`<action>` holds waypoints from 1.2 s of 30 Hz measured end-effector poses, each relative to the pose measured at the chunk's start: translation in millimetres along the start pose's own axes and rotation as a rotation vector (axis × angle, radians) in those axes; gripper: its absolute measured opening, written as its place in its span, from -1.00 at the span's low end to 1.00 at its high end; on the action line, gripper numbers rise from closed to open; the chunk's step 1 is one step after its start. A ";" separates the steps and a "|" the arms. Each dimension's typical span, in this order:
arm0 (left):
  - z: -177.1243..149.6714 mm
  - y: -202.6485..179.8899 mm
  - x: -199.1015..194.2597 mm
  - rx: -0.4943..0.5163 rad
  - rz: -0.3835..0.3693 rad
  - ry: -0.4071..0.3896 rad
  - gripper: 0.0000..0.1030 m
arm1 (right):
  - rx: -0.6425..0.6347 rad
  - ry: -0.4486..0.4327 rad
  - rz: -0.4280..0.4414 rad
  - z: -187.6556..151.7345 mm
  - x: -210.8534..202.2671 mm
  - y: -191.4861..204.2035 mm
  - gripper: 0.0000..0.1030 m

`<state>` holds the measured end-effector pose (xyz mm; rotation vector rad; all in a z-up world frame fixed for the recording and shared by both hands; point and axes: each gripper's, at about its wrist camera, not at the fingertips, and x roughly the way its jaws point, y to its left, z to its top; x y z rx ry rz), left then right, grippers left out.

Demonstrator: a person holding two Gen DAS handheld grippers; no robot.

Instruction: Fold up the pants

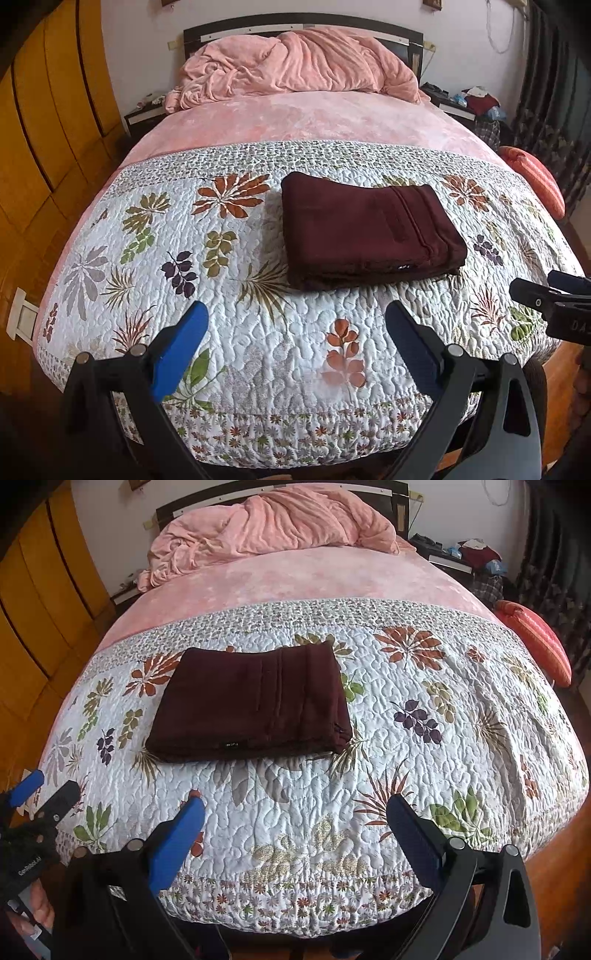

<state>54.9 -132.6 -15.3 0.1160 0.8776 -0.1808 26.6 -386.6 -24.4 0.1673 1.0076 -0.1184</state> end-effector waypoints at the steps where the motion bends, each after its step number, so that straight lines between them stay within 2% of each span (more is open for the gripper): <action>1: 0.4 -0.5 0.5 0.003 0.001 0.001 0.87 | 0.000 0.001 0.000 -0.2 0.4 0.0 0.92; 36: -2.2 -2.2 8.2 0.010 -0.010 0.013 0.87 | -0.003 0.016 0.010 -1.4 7.9 -0.8 0.92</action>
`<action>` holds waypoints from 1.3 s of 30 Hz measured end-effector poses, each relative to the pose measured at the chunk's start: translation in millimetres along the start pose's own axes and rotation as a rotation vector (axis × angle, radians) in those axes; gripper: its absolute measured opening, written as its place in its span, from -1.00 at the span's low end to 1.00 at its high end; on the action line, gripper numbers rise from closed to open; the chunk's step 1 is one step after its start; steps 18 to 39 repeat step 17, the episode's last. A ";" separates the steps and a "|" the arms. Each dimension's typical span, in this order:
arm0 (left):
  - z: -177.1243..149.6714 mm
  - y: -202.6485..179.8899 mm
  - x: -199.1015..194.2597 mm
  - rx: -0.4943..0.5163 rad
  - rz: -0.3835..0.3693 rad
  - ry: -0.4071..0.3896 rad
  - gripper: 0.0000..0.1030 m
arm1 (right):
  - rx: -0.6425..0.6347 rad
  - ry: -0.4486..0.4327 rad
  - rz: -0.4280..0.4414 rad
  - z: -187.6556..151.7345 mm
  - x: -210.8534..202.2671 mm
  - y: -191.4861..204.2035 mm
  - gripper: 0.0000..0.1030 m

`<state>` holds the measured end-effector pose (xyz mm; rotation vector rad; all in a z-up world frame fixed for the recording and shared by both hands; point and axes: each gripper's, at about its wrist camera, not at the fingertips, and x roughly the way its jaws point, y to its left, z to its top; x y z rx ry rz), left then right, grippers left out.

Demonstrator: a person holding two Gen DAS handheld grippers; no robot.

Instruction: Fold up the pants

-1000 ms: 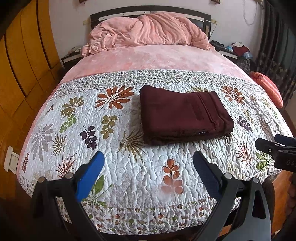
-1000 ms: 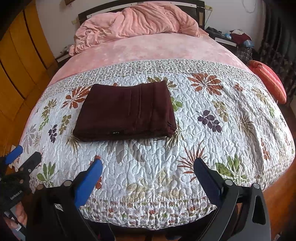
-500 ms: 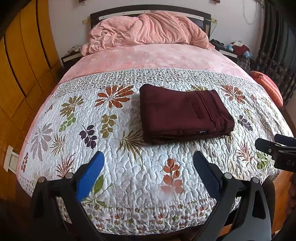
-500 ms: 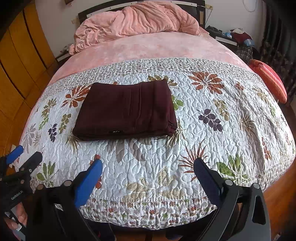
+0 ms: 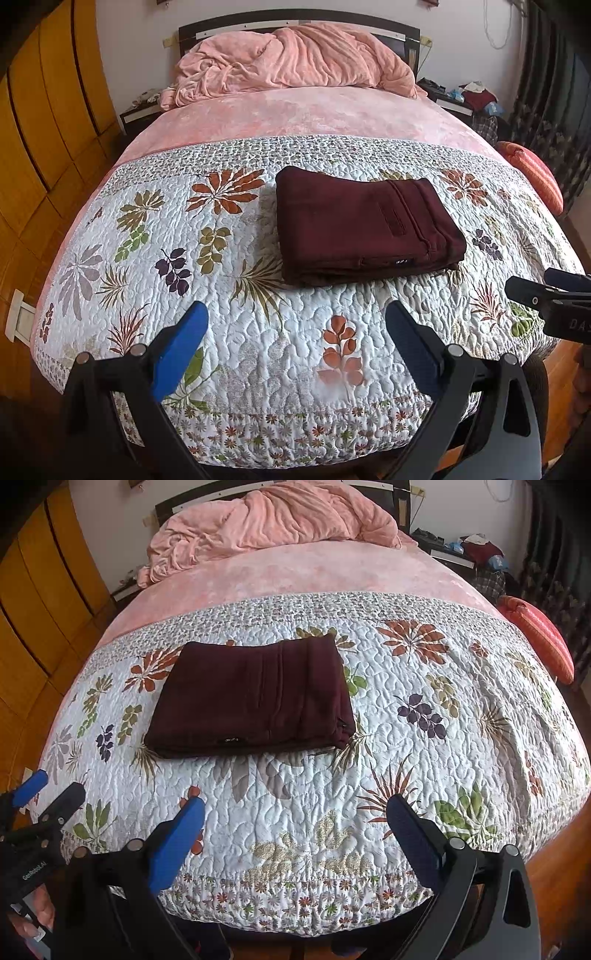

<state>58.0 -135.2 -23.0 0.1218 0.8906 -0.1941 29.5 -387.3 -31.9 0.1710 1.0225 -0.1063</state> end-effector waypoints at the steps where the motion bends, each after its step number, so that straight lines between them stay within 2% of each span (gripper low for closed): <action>1: 0.1 -0.1 -0.3 0.001 0.001 -0.001 0.87 | 0.000 0.000 -0.001 0.0 0.0 0.0 0.92; 39: 0.7 -1.4 1.5 0.001 -0.004 0.013 0.87 | 0.008 0.001 0.001 -3.6 2.4 -4.4 0.92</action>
